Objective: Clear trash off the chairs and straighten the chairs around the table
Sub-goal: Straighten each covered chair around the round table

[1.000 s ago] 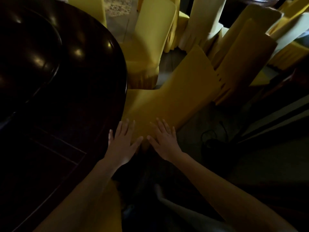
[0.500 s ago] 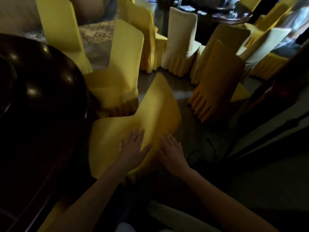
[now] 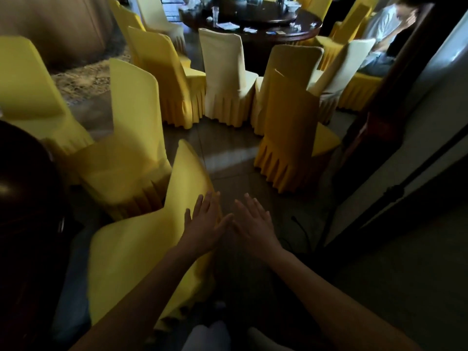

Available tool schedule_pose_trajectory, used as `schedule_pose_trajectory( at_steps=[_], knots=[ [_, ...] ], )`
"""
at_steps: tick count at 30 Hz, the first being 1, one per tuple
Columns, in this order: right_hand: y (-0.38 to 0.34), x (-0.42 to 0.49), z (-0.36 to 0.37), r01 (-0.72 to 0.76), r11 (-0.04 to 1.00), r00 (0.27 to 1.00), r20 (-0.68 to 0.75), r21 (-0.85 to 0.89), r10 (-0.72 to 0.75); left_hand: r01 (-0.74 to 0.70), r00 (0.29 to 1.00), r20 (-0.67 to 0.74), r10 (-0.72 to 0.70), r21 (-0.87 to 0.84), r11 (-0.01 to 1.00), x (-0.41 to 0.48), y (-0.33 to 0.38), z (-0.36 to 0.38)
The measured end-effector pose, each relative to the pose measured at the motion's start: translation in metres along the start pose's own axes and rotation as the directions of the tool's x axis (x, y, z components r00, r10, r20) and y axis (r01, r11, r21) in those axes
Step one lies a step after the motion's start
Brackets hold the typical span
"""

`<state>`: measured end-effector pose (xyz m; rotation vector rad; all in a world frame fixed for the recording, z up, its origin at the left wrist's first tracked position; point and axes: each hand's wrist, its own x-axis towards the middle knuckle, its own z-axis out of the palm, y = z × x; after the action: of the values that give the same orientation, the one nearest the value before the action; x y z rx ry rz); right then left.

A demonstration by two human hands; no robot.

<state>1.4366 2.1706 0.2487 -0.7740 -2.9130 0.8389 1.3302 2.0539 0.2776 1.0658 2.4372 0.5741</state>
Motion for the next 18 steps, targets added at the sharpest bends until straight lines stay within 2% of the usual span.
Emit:
schedule_pose_trajectory(
  at_steps=[9,14,18],
  knots=[
    [0.037,0.083,-0.037,-0.035,0.998,0.997,0.066,-0.053,0.038,-0.050,0.999,-0.008,0.050,-0.027,0.998,0.102,0.025,0.000],
    [0.057,0.144,-0.059,0.047,0.987,0.987,0.161,-0.152,-0.022,0.012,0.997,-0.078,-0.016,-0.054,0.998,0.161,0.024,-0.013],
    [0.054,0.194,-0.064,0.117,0.981,0.983,0.157,-0.155,-0.092,0.066,0.989,-0.127,-0.076,-0.082,0.994,0.196,0.007,-0.027]
  ],
)
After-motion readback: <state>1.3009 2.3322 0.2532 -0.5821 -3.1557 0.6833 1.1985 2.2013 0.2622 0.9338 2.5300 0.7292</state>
